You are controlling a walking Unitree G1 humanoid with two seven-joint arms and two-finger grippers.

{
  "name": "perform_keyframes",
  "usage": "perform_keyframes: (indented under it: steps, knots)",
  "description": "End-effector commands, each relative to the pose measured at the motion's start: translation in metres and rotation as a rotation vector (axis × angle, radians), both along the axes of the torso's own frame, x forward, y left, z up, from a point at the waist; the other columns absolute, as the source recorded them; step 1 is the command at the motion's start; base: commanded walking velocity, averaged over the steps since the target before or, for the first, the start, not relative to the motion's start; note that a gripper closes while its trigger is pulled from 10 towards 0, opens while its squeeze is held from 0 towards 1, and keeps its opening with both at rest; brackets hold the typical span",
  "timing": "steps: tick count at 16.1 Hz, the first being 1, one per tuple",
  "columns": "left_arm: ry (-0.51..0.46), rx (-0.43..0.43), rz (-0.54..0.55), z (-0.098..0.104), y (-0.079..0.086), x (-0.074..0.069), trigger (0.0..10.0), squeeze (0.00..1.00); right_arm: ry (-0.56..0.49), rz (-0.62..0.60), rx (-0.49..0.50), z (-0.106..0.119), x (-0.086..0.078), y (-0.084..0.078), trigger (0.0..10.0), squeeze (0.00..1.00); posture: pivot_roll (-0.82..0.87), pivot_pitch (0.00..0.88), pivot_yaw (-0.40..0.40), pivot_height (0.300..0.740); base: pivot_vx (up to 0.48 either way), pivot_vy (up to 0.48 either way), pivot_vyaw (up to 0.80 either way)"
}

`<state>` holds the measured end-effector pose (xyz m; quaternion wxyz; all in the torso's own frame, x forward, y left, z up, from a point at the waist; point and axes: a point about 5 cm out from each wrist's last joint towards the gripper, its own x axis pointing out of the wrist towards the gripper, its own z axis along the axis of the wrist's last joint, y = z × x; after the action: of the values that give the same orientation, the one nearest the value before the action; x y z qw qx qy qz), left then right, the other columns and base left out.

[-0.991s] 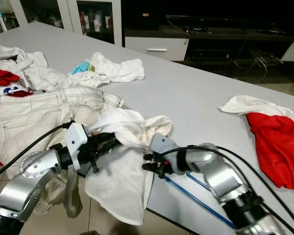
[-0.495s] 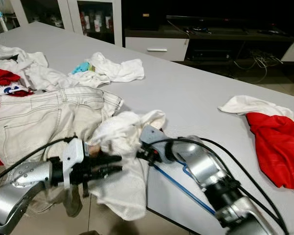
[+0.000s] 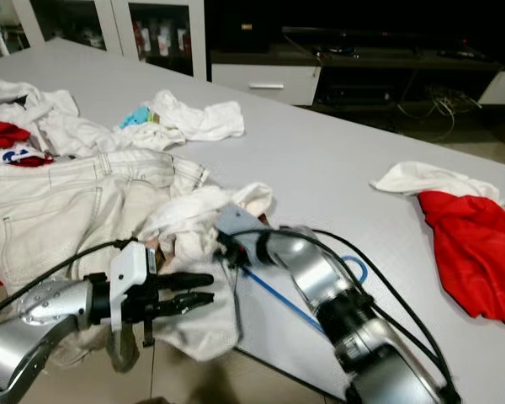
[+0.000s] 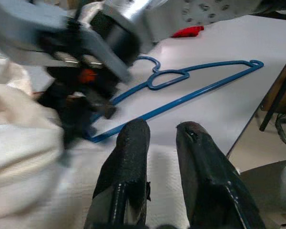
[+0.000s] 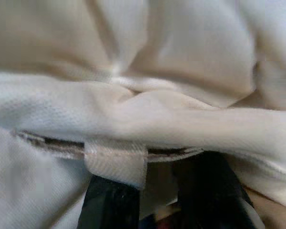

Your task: Hang hanger

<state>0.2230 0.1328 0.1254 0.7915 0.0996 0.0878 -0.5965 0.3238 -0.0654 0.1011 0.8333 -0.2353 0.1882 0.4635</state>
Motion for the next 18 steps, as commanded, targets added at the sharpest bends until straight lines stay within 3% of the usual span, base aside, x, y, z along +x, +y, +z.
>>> perform_keyframes:
  steps: [1,8,11,14,18]
  knots:
    - [-0.018,-0.002,-0.028,0.005,-0.005,-0.001,10.0,0.00,-0.055,-0.067,0.011,0.008,0.011,-0.004,10.0,0.00,0.03,0.000,-0.048,0.740,0.000,0.000,0.00]
    - [-0.008,-0.024,-0.038,0.003,-0.014,-0.002,10.0,0.00,-0.197,-0.310,0.034,0.020,0.040,-0.015,10.0,0.00,0.03,0.000,-0.053,0.740,0.000,0.000,0.00]
    - [-0.006,-0.027,-0.039,0.003,-0.016,-0.001,10.0,0.00,-0.272,-0.425,0.117,0.033,0.050,-0.026,10.0,0.00,0.02,0.000,-0.048,0.740,0.000,0.000,0.00]
    - [-0.007,-0.028,-0.042,0.003,-0.018,-0.001,10.0,0.00,-0.269,-0.472,0.181,0.037,0.051,-0.037,10.0,0.00,0.01,0.000,-0.043,0.740,0.000,0.000,0.00]
    - [-0.006,-0.027,-0.047,0.002,-0.020,0.000,10.0,0.00,-0.241,-0.475,0.258,0.043,0.040,-0.065,10.0,0.00,-0.01,0.000,-0.035,0.740,0.000,0.000,0.00]
